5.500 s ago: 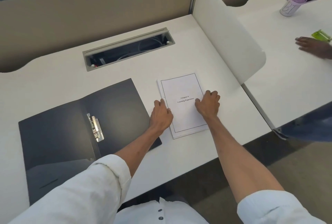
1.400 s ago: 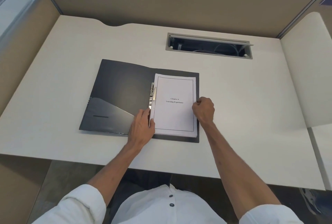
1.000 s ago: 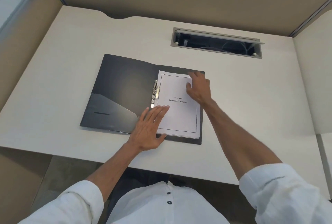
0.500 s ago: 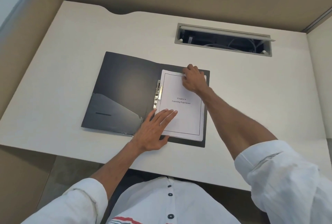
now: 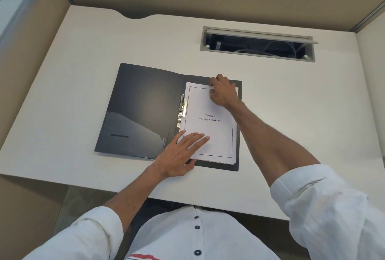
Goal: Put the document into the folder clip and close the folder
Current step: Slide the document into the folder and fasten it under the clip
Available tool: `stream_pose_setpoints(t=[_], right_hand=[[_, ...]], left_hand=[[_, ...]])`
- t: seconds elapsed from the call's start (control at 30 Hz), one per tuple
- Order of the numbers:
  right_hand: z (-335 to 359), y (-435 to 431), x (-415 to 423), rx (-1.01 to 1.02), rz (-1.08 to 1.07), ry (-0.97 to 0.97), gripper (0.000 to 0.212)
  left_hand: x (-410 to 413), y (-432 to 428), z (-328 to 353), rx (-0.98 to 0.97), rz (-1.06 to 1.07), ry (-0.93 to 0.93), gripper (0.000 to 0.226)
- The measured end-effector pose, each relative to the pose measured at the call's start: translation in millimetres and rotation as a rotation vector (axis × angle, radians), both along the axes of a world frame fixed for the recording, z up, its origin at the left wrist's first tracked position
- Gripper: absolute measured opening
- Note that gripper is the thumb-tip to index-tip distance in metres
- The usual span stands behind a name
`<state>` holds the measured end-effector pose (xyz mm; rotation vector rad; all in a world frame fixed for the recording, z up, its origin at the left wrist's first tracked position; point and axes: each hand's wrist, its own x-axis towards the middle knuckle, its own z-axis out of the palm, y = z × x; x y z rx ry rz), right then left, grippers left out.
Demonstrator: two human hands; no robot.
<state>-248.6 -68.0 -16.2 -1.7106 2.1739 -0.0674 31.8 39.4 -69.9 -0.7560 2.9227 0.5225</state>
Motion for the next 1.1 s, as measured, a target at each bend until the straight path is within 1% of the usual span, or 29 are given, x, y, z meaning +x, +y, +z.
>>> stream_pose_setpoints(t=[0.13, 0.3, 0.43, 0.53, 0.6, 0.67, 0.73, 0.83, 0.93, 1.03, 1.1], right_hand=[[0.6, 0.5, 1.1, -0.003, -0.010, -0.015, 0.036], [0.9, 1.8, 2.8, 0.001, -0.018, -0.022, 0.036], [1.7, 3.6, 3.6, 0.002, -0.027, -0.039, 0.037], [2.8, 9.4, 3.5, -0.083, -0.098, -0.098, 0.036], [3.4, 19.2, 3.9, -0.192, -0.222, -0.194, 0.037], [3.6, 34.9, 4.5, -0.306, -0.397, -0.313, 0.037], [2.3, 56.5, 5.5, -0.385, -0.579, -0.401, 0.037], [-4.0, 95.5, 7.0, -0.393, -0.785, -0.449, 0.037], [-14.3, 132.0, 7.0, -0.330, -0.851, -0.418, 0.031], [-19.5, 158.3, 8.1, -0.237, -0.839, -0.417, 0.036], [-16.8, 168.4, 11.8, -0.218, -0.818, -0.421, 0.037]], left_hand=[[3.5, 0.7, -1.8, -0.010, -0.010, 0.013, 0.088], [8.7, -1.2, -3.0, -0.013, -0.023, -0.014, 0.084], [10.0, -2.0, -2.2, -0.020, -0.015, 0.007, 0.081], [12.2, -2.2, -0.9, -0.002, 0.027, 0.071, 0.079], [14.8, -2.2, 1.8, -0.006, 0.098, 0.130, 0.075], [16.1, -2.2, 4.4, -0.024, 0.229, 0.201, 0.068], [14.9, -2.6, 7.1, -0.005, 0.437, 0.277, 0.057], [9.4, -3.3, 11.9, 0.088, 0.720, 0.356, 0.035], [7.1, 0.7, 13.6, 0.153, 0.835, 0.346, 0.026], [6.9, 8.5, 13.4, 0.183, 0.873, 0.357, 0.023], [5.4, 12.0, 15.0, 0.186, 0.881, 0.366, 0.023]])
